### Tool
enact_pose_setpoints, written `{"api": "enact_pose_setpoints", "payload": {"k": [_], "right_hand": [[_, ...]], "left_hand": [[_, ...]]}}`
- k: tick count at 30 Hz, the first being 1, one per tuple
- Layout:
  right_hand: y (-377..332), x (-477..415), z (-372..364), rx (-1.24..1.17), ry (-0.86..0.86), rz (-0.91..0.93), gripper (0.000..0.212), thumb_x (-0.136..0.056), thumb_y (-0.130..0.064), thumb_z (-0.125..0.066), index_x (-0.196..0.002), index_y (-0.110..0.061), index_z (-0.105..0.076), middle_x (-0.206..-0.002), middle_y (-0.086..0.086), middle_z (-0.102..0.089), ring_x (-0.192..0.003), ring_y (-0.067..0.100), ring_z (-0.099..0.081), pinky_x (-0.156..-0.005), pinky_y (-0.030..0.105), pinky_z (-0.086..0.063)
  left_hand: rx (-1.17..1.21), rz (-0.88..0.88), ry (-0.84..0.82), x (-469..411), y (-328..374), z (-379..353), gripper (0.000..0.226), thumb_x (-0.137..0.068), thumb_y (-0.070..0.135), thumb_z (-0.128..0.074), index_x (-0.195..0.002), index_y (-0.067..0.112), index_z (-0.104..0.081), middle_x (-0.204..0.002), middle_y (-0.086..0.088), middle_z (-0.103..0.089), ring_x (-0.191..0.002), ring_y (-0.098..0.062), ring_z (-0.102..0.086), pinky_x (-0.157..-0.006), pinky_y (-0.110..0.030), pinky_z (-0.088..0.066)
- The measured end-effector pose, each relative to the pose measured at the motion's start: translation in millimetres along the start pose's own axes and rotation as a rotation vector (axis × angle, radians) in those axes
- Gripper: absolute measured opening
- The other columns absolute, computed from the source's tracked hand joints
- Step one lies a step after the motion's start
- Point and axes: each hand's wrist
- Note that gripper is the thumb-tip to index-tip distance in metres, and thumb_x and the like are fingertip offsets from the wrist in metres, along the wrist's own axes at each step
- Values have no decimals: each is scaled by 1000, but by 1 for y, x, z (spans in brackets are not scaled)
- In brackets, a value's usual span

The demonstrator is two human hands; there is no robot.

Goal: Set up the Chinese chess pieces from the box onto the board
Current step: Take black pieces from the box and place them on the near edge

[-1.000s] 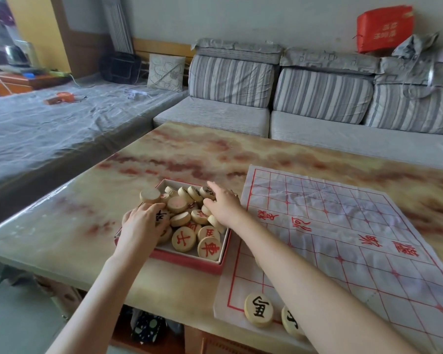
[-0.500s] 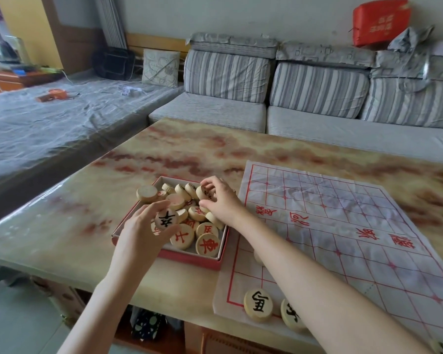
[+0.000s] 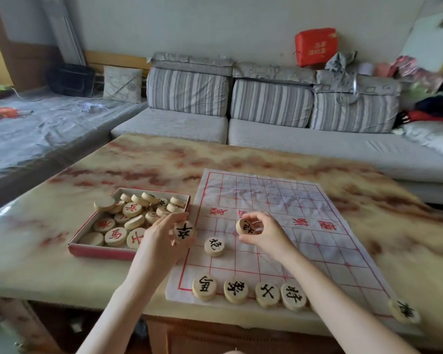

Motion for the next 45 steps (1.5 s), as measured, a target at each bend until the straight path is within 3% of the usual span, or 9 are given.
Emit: {"api": "enact_pose_setpoints", "payload": {"k": [2, 6, 9, 12, 19, 27, 33, 37, 45], "right_hand": [[19, 14, 27, 60, 27, -56, 47, -68, -15, -80, -110, -21, -60, -117, 1, -57, -104, 14, -56, -86, 21, -39], [62, 42, 80, 148, 113, -168, 50, -68, -17, -80, -114, -19, -60, -118, 0, -56, -104, 15, -55, -88, 25, -41], [87, 62, 109, 201, 164, -246, 52, -68, -12, -80, -115, -16, -59, -115, 1, -55, -102, 15, -52, -87, 25, -38], [107, 74, 130, 220, 231, -271, 52, -64, -6, -80, -111, -12, -61, -110, 4, -55, -101, 20, -55, -89, 29, -43], [121, 81, 148, 222, 251, -236, 52, -62, -6, -81, -111, -9, -62, -105, 3, -54, -96, 18, -56, -70, 14, -38], [126, 87, 165, 252, 276, -188, 59, -66, -31, -82, -119, -23, -58, -111, -6, -54, -110, 14, -49, -94, 31, -39], [134, 95, 200, 155, 413, -133, 41, -78, -11, -71, -118, -14, -60, -114, 0, -62, -105, 13, -53, -77, 10, -36], [145, 99, 207, 112, 426, -136, 34, -83, -8, -65, -115, -16, -61, -111, -5, -63, -98, -6, -53, -78, -5, -33], [162, 101, 208, 70, 416, -129, 31, -84, -10, -63, -111, -25, -63, -110, -19, -62, -107, -4, -52, -83, 0, -33]], "left_hand": [[27, -6, -37, 4, 14, -14, 49, -71, 25, -75, -117, 23, -58, -104, 4, -62, -80, -13, -63, -75, -26, -53], [33, -59, -117, 10, 36, -43, 47, -72, 27, -74, -116, 24, -59, -110, 9, -60, -87, -5, -61, -75, -8, -45], [57, -55, -187, 12, 52, -66, 47, -71, 25, -75, -115, 24, -59, -109, 6, -62, -84, -9, -63, -76, -17, -51], [44, -71, -242, 11, 69, -87, 47, -72, 27, -74, -116, 25, -58, -106, 9, -59, -87, -8, -60, -76, -10, -45], [69, -155, -339, 5, 103, -129, 47, -73, 27, -73, -118, 26, -57, -112, 6, -62, -94, -11, -62, -88, -32, -53], [54, -194, -384, -13, 136, -174, 46, -75, 28, -70, -119, 25, -57, -116, 5, -60, -102, -11, -57, -84, -18, -44], [64, -221, -448, -38, 174, -241, 49, -74, 27, -73, -120, 21, -58, -119, 2, -61, -116, -17, -42, -89, -22, -35], [94, -219, -525, -46, 194, -291, 47, -71, 24, -73, -116, 16, -62, -114, -3, -65, -112, -22, -51, -94, -31, -43], [2, -209, -654, -50, 195, -331, 55, -74, 24, -72, -125, 19, -54, -125, -6, -58, -118, -22, -48, -97, -29, -40]]}}
Point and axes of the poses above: each hand's wrist, its own x-axis away from the middle knuckle, its own z-axis out of the back of the hand, y = z × x
